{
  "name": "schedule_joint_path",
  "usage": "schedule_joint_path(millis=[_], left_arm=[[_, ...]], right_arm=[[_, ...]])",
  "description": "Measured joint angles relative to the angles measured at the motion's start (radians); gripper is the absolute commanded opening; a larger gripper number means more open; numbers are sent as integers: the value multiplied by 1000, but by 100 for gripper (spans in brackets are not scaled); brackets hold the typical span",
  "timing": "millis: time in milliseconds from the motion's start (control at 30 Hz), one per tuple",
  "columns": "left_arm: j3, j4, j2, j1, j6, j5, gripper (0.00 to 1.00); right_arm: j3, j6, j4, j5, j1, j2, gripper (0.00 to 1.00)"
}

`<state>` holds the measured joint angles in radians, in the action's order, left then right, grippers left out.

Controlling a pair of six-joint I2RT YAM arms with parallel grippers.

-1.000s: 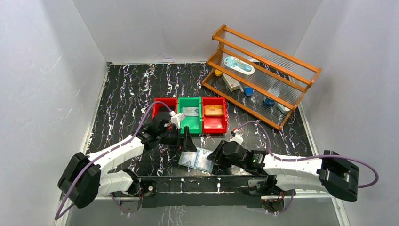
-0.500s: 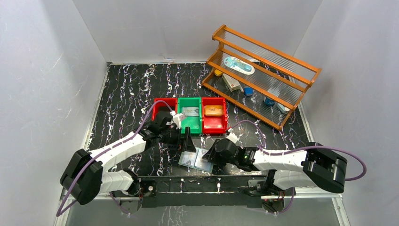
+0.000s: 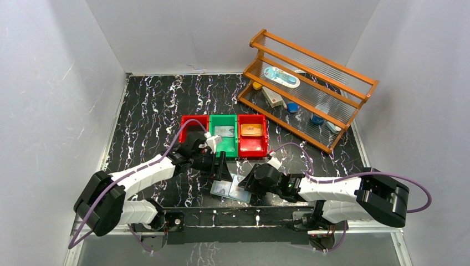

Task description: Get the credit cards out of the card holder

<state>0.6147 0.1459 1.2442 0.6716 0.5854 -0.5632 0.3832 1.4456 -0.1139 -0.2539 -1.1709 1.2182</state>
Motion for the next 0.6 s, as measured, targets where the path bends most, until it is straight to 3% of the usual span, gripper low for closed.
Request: schedule_joint_path(millis=[600], left_arm=[[-45,-198,179,68,89,-10,46]], right_arm=[[-47,51,-46,-6,0,-27,49]])
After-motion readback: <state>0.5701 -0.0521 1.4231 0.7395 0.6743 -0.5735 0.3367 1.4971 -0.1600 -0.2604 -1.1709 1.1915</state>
